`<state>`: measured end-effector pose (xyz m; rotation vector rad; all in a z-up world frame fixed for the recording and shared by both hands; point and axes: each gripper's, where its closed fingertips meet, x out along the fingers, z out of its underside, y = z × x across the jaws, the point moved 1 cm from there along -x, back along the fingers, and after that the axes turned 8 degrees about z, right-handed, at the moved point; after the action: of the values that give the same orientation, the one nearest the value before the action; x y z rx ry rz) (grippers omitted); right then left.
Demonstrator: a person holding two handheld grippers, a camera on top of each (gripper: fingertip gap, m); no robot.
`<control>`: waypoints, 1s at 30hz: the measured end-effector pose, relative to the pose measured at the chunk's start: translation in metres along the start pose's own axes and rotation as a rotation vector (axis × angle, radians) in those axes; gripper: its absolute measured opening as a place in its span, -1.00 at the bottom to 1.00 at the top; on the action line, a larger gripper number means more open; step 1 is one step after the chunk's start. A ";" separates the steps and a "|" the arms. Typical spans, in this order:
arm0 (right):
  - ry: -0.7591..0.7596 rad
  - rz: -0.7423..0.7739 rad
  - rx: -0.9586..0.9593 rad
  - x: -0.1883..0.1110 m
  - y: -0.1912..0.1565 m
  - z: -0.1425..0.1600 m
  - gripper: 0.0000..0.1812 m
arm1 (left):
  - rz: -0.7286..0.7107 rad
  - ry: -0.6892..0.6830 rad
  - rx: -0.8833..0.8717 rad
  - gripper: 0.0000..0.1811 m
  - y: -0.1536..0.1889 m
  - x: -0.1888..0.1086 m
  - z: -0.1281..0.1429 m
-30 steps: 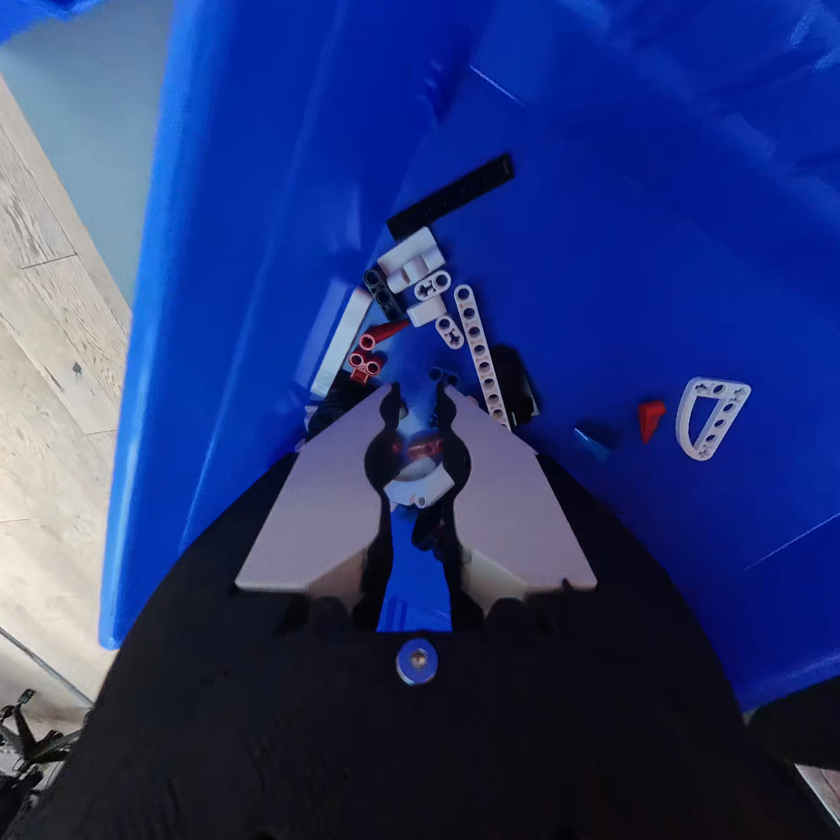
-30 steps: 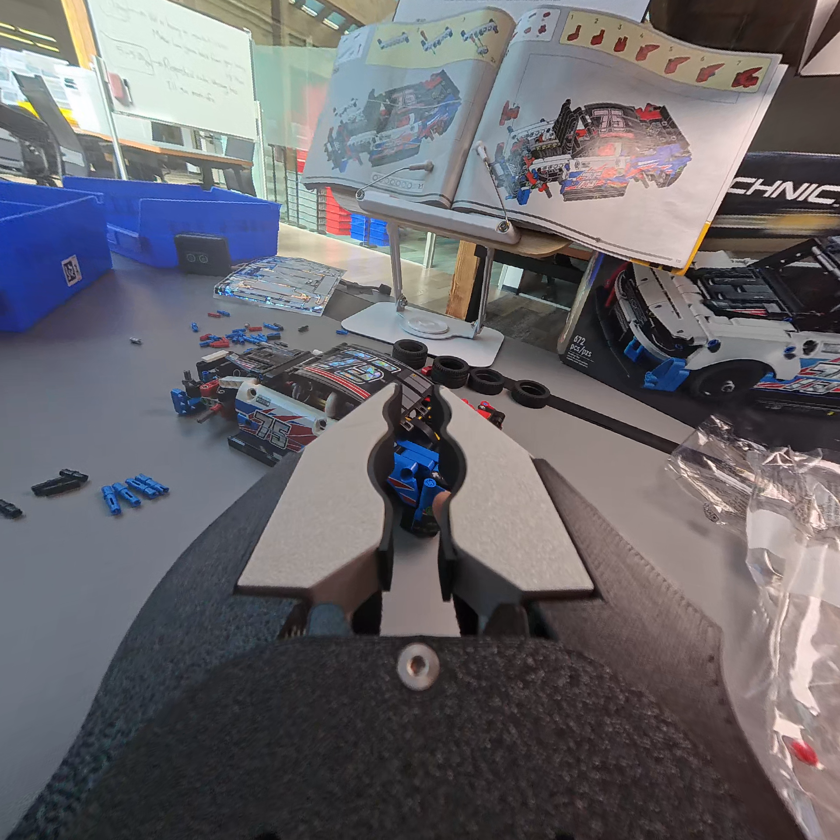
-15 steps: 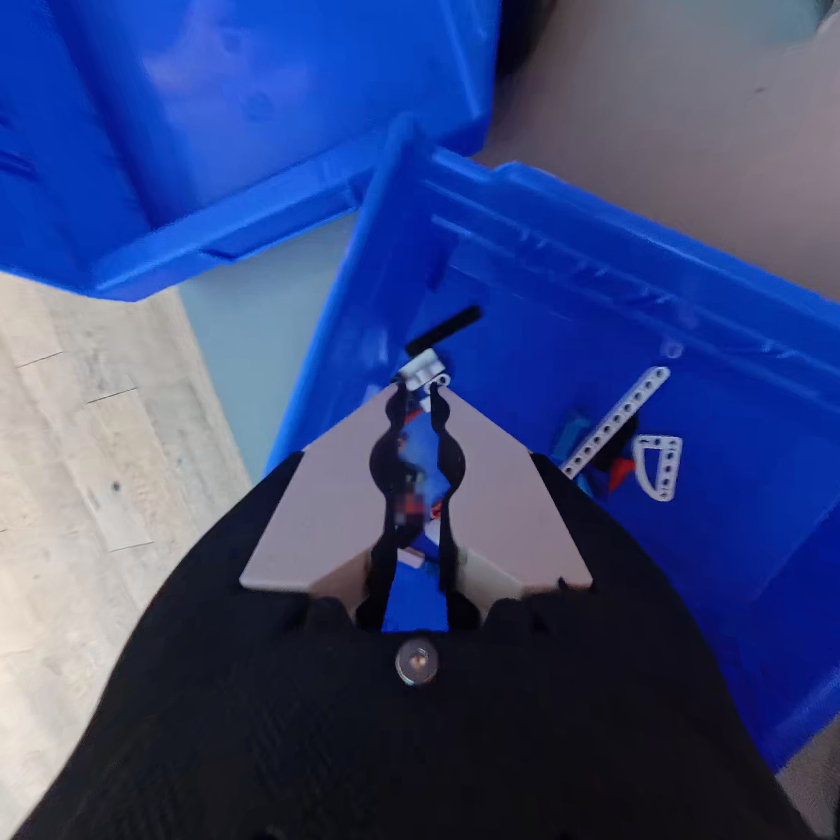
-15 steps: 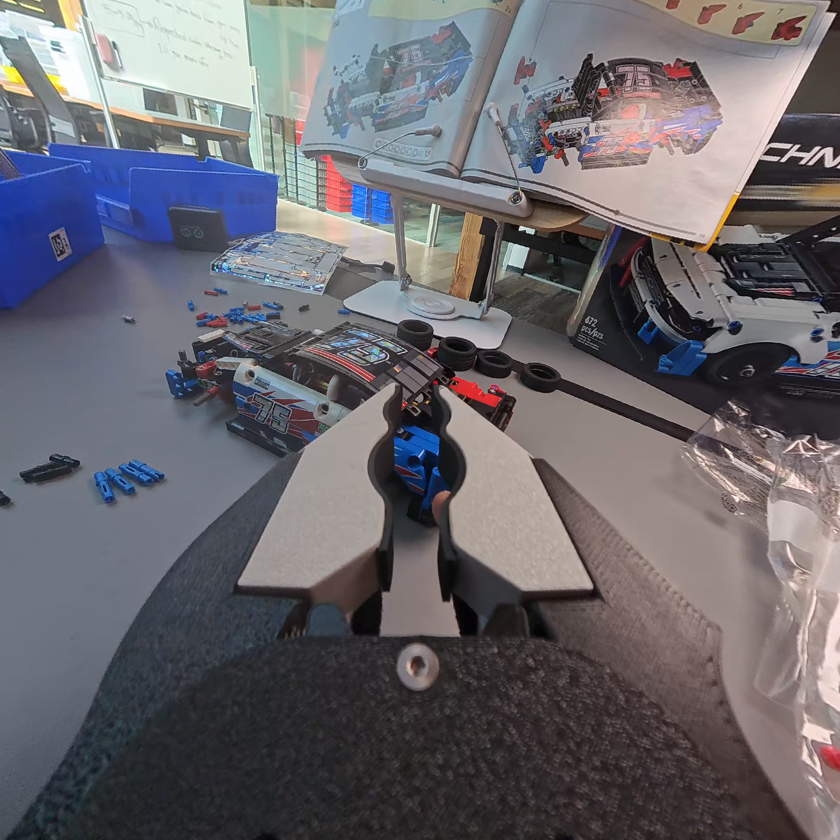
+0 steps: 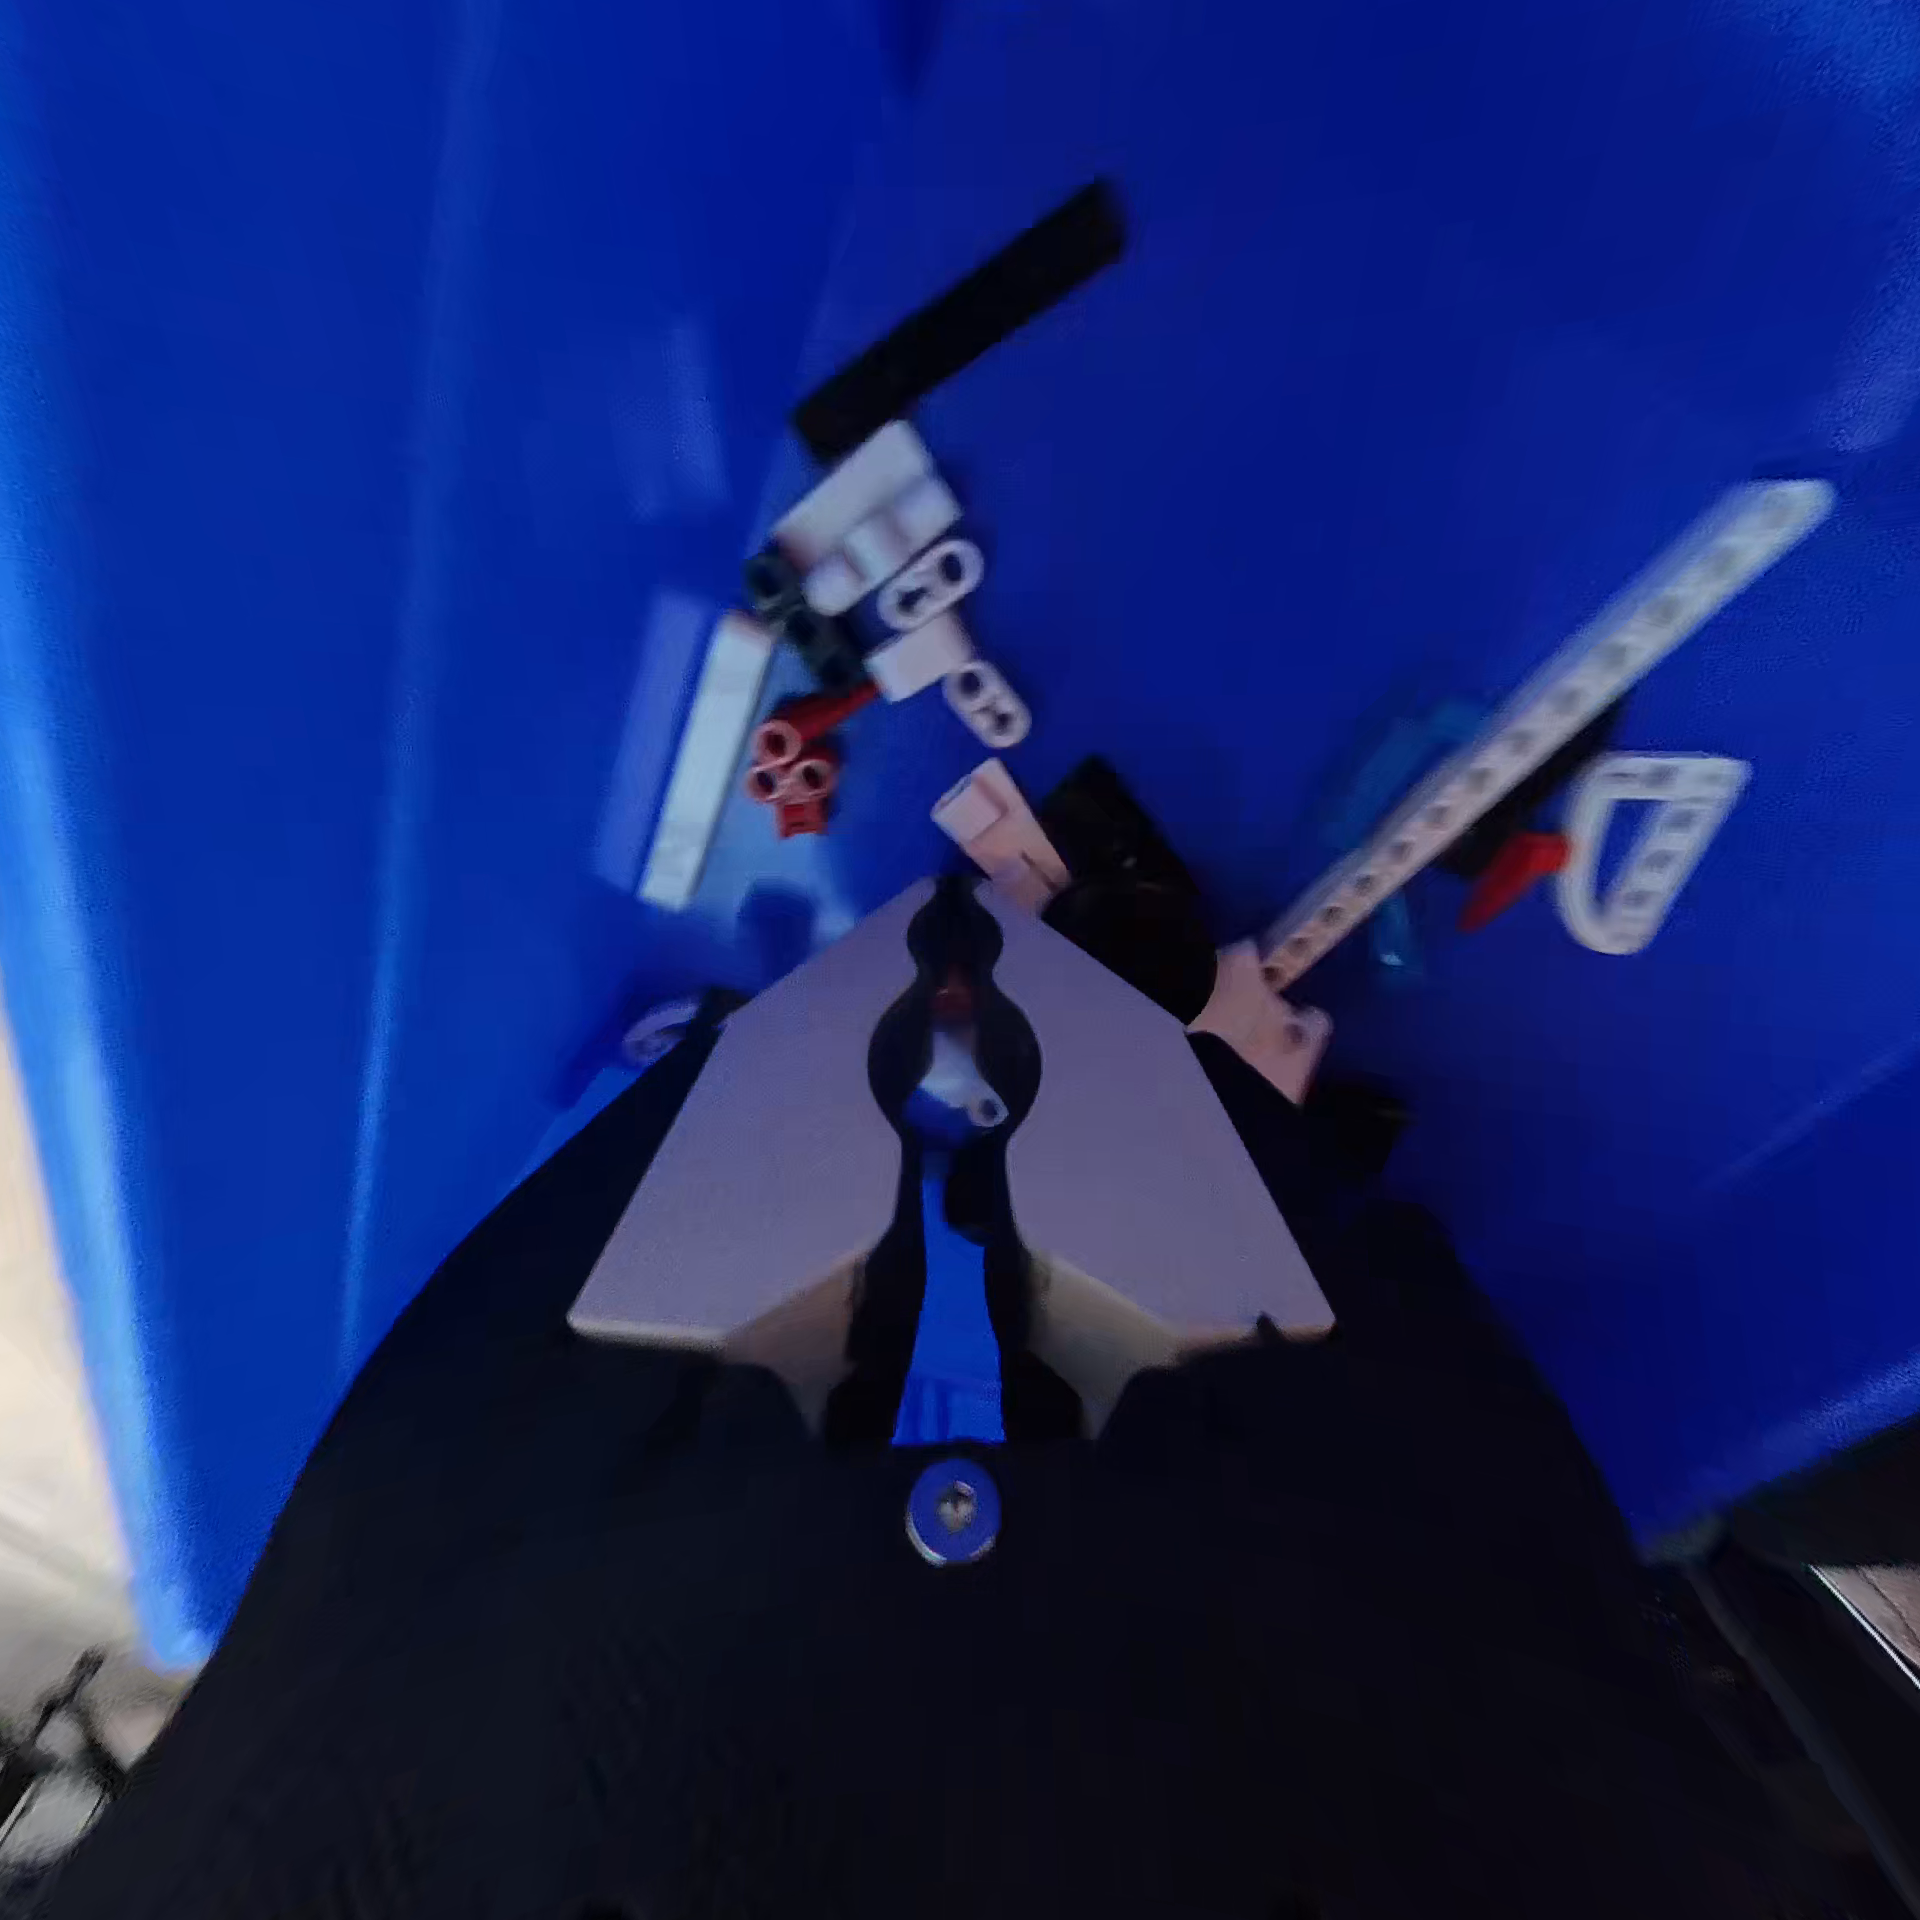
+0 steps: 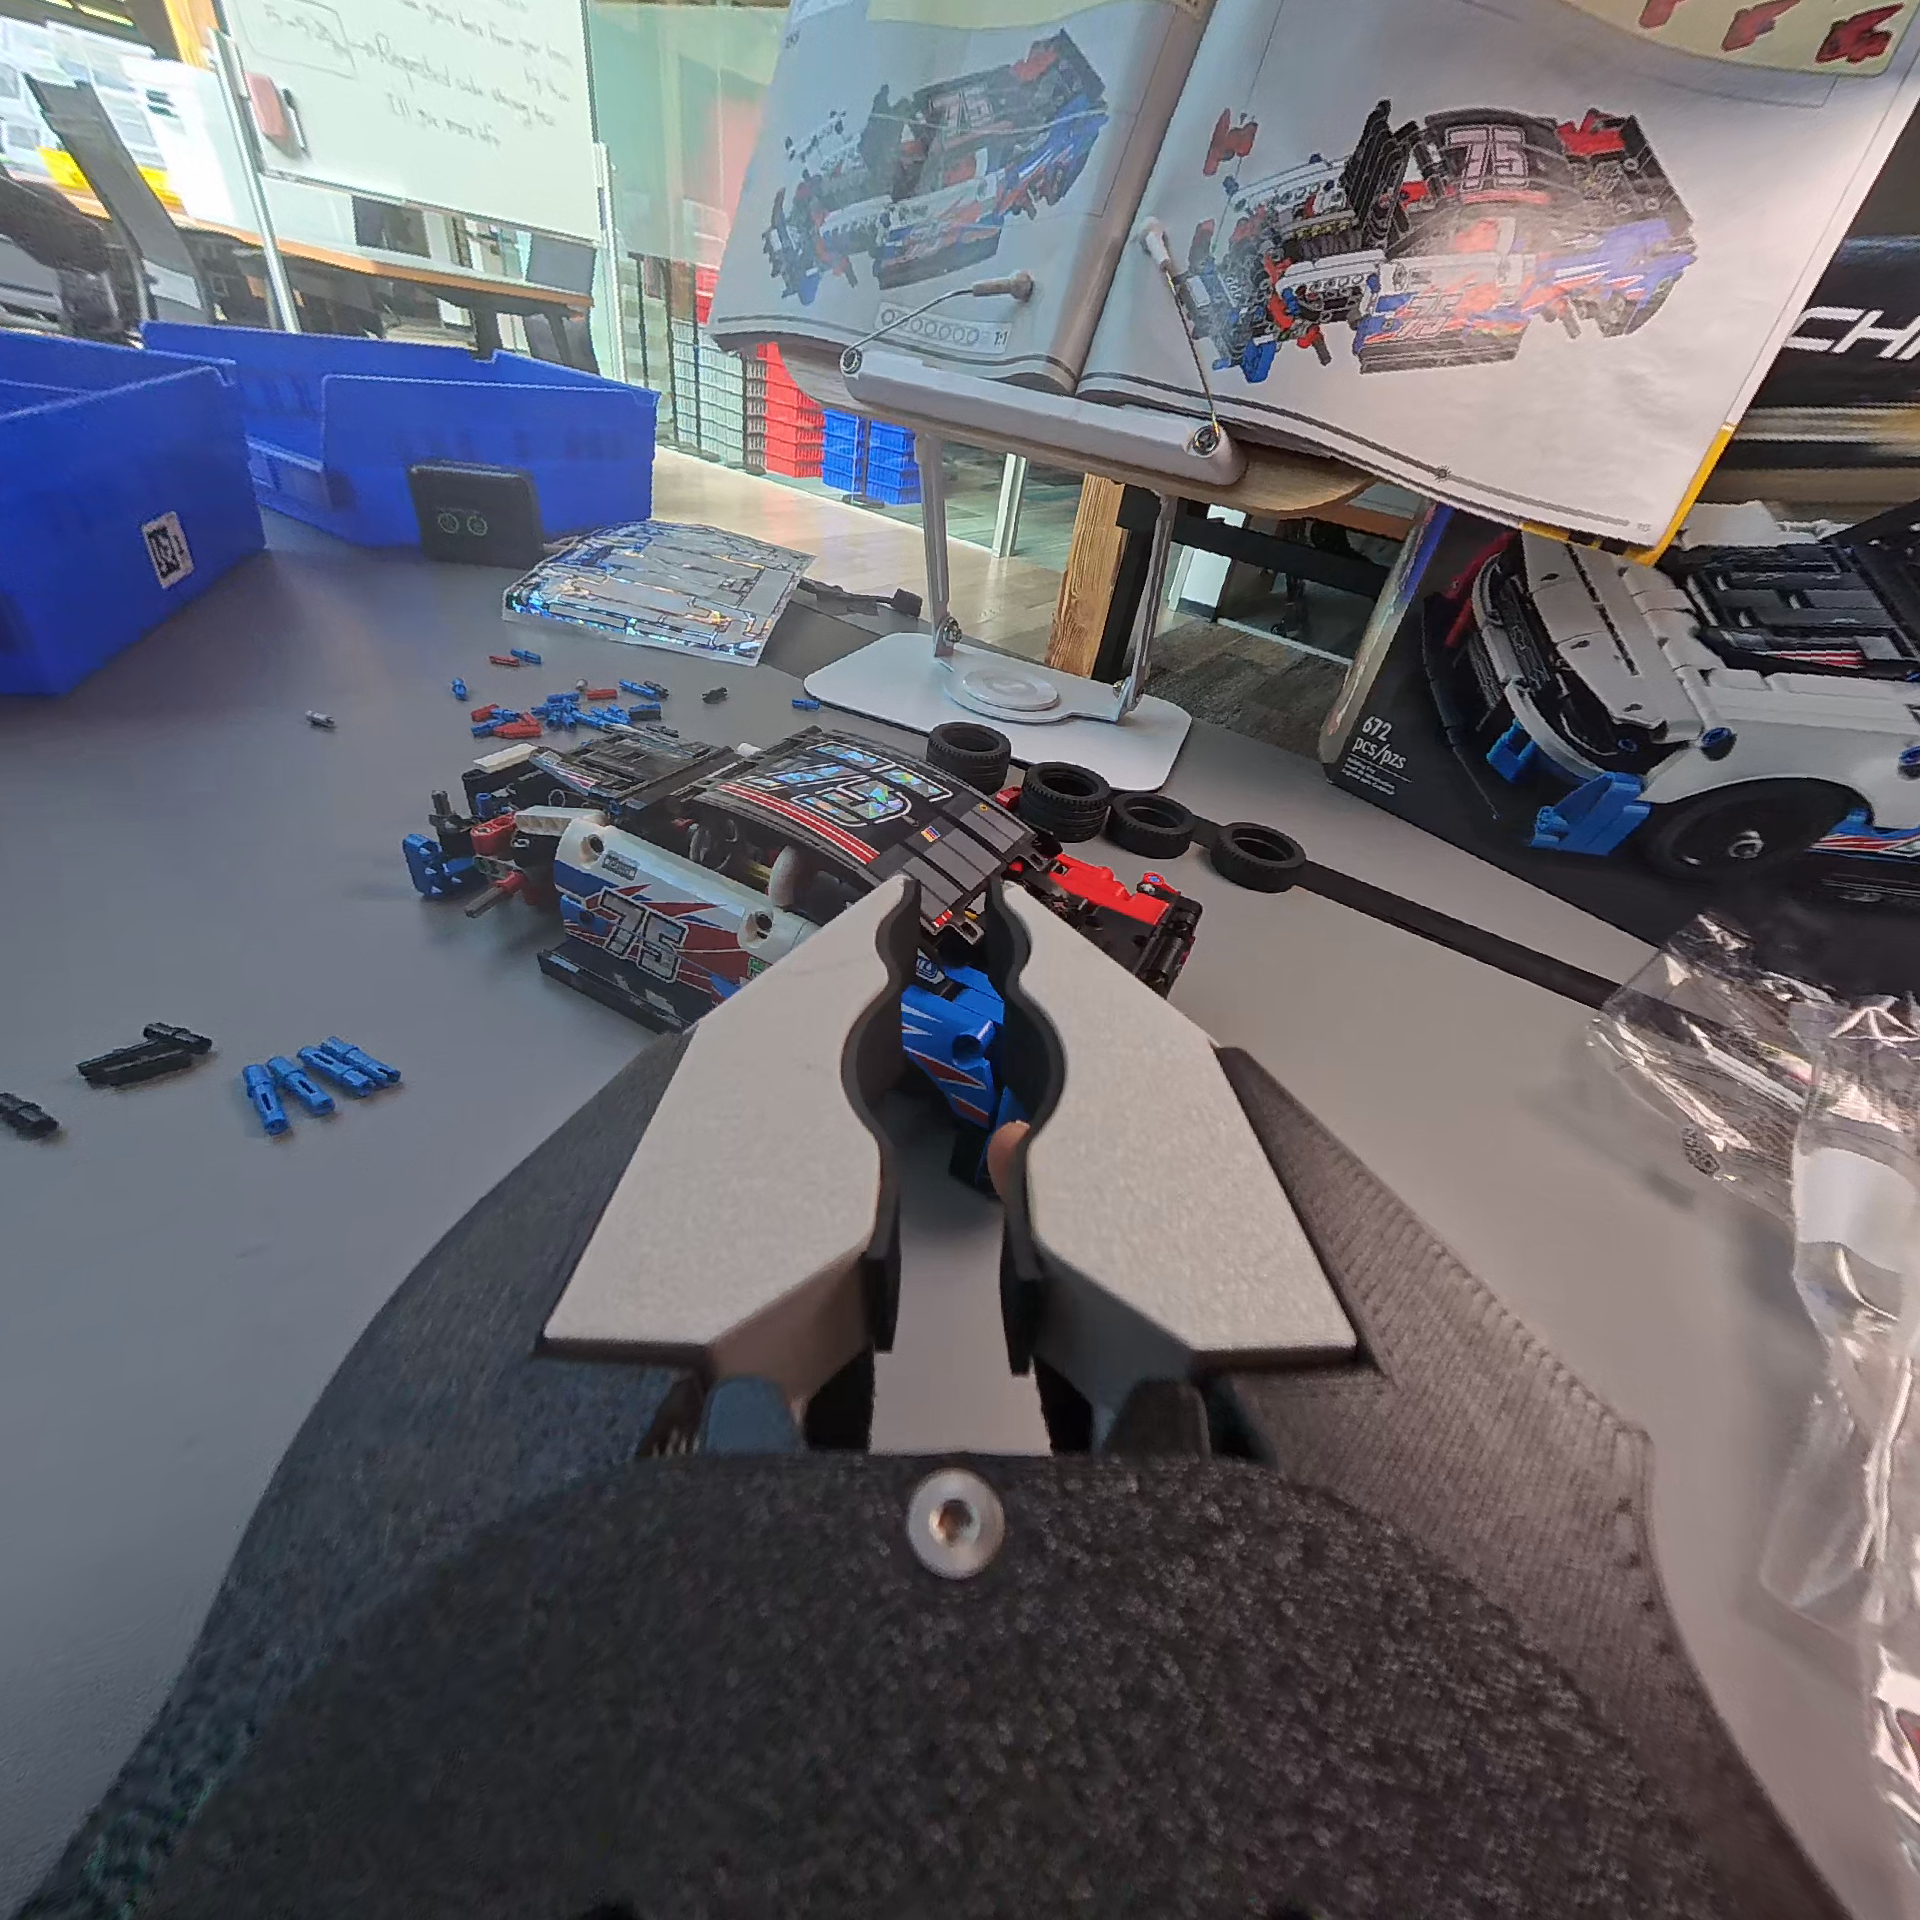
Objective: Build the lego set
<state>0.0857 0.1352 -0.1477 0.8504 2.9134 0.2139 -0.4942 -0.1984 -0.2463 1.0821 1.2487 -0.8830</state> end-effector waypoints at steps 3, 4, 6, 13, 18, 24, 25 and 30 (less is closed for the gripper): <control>0.000 0.000 0.006 0.000 0.001 0.000 -0.89 | -0.029 0.100 0.057 -1.00 0.004 -0.009 -0.018; -0.001 -0.001 0.006 0.000 0.000 0.000 -0.89 | -0.048 0.153 0.052 -1.00 0.002 -0.016 -0.025; -0.001 -0.003 0.004 0.000 0.000 0.000 -0.89 | -0.111 0.233 -0.015 -0.92 -0.011 -0.030 -0.032; -0.003 -0.007 0.009 0.000 -0.001 0.001 -0.90 | -0.101 0.321 -0.356 -0.57 -0.028 -0.021 -0.023; -0.011 -0.009 0.029 0.000 0.000 0.004 -0.89 | -0.065 0.434 -0.525 -0.16 -0.026 -0.016 -0.029; -0.011 -0.008 0.077 -0.001 0.005 0.004 -0.89 | -0.087 0.533 -0.702 0.08 -0.033 -0.009 -0.025; -0.012 -0.008 0.086 -0.002 0.006 0.005 -0.89 | -0.109 0.533 -0.714 0.07 -0.036 -0.007 -0.024; -0.011 -0.011 0.124 -0.003 0.010 0.004 -0.90 | -0.162 0.600 -0.793 -0.28 -0.052 -0.009 -0.025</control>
<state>0.0942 0.1421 -0.1501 0.8501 2.9461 0.0273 -0.5518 -0.1897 -0.2445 0.6011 1.9754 -0.0984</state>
